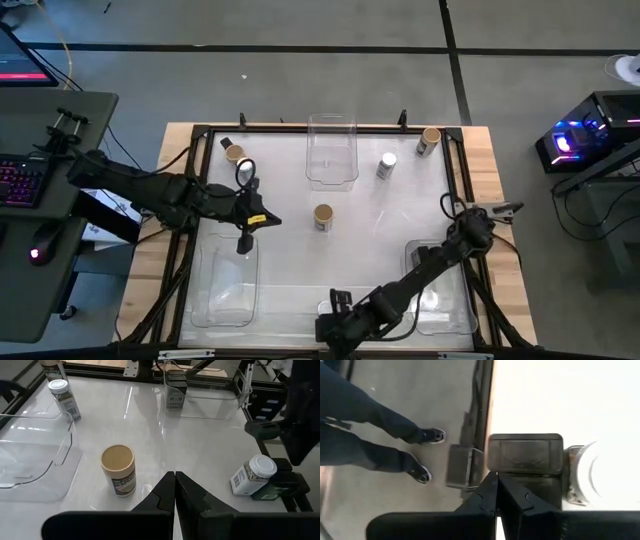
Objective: Sort spices by type
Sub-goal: Put the black spice can into the right transparent bin
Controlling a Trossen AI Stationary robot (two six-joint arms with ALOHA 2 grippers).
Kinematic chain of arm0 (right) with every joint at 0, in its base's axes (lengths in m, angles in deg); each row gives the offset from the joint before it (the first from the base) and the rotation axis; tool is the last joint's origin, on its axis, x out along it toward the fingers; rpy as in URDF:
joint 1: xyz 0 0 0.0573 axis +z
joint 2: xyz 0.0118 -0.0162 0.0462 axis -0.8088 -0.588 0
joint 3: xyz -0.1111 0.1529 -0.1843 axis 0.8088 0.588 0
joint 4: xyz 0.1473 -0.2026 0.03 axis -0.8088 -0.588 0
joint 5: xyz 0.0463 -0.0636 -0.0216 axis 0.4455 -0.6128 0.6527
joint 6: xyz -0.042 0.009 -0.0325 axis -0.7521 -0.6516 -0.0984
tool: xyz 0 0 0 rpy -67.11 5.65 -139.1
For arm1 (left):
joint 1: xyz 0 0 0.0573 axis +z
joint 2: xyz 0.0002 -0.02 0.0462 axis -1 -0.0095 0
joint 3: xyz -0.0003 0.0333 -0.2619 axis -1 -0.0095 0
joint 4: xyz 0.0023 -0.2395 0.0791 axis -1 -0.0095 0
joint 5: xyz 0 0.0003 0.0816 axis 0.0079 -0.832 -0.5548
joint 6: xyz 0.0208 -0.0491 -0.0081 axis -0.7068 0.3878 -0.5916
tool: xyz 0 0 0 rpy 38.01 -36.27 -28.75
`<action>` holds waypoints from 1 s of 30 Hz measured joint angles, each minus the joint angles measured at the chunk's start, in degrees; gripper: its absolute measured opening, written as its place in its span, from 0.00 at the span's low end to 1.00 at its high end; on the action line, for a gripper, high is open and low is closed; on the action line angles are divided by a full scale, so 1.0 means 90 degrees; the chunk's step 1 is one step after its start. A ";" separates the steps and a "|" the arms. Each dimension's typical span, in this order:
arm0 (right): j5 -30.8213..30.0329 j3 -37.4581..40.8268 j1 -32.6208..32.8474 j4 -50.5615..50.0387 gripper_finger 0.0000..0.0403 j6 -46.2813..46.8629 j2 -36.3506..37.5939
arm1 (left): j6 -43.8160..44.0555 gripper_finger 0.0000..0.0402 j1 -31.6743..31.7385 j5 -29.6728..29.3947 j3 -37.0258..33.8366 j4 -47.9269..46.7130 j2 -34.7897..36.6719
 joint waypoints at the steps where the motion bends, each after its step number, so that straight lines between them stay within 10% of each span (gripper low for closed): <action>1: -0.0016 0.0000 -0.0005 -0.0030 0.00 -0.0013 -0.0035 | 0.0002 0.00 -0.0010 0.0000 0.0000 0.0002 -0.0006; 30: -0.1047 0.0007 -0.0908 -0.4433 0.00 -0.0576 0.0088 | 0.0108 0.00 -0.0045 -0.0075 0.0000 -0.0005 -0.0011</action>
